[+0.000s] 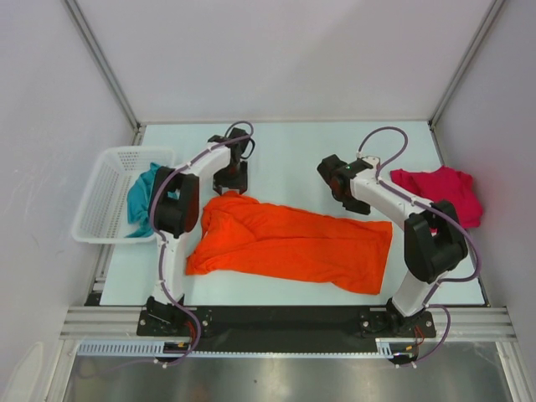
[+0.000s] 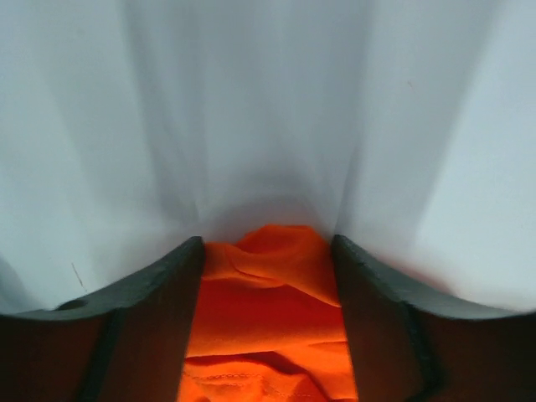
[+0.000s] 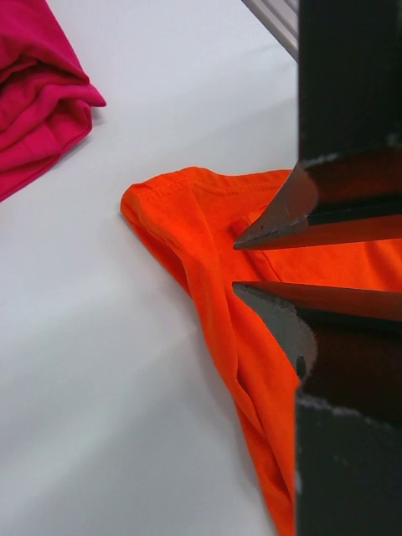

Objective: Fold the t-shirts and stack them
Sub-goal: Grap the side of the flattened tshirt furthest away from the robot with both arms

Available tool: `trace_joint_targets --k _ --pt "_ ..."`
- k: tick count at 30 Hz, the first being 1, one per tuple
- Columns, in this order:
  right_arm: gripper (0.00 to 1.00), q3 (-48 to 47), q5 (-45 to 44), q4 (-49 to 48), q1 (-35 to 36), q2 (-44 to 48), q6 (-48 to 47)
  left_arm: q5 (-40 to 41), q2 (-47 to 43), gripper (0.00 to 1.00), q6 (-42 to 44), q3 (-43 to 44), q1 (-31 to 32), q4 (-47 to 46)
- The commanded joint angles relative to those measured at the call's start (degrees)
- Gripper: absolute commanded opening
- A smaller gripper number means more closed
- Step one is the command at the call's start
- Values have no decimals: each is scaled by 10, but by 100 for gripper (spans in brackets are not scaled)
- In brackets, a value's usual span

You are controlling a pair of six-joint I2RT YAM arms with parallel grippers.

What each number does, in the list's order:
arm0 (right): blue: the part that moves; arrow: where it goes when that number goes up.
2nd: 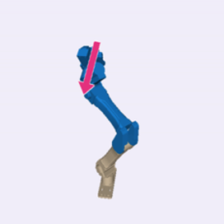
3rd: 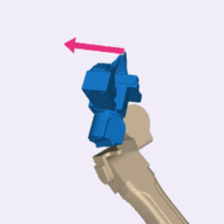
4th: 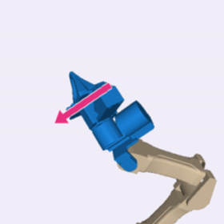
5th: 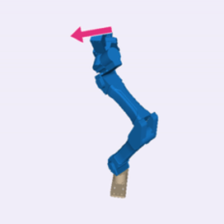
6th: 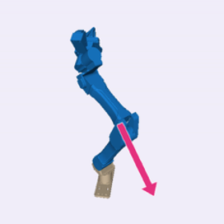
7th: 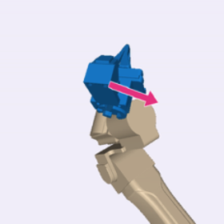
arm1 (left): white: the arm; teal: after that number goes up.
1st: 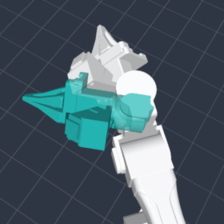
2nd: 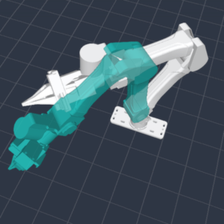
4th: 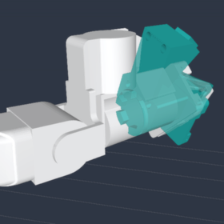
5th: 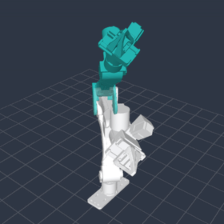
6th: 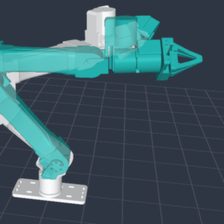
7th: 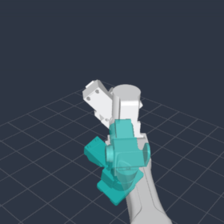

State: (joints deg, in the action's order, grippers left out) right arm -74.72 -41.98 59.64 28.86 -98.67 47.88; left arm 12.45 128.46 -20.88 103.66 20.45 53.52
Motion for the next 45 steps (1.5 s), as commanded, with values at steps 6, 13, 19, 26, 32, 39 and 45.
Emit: trace_joint_targets --k 6,13,19,26,32,39,45 --pt "27 17 -8 -4 -6 26 6 -31 -40 0 -2 -48 9 -25" --pt "25 25 -9 -8 -6 23 6 4 -80 0 -8 -60 8 -29" --pt "25 26 -3 -14 -3 14 6 64 -153 0 -9 -52 9 -12" --pt "25 19 -8 -8 9 -8 14 106 -225 0 -9 -81 18 -24" --pt "25 12 -18 6 16 -16 23 137 -219 0 -16 -114 38 -25" --pt "25 15 -22 11 19 -18 27 157 -236 0 -20 -151 52 -46" --pt "25 22 -22 12 19 -16 29 86 -318 0 -71 -238 57 -74"
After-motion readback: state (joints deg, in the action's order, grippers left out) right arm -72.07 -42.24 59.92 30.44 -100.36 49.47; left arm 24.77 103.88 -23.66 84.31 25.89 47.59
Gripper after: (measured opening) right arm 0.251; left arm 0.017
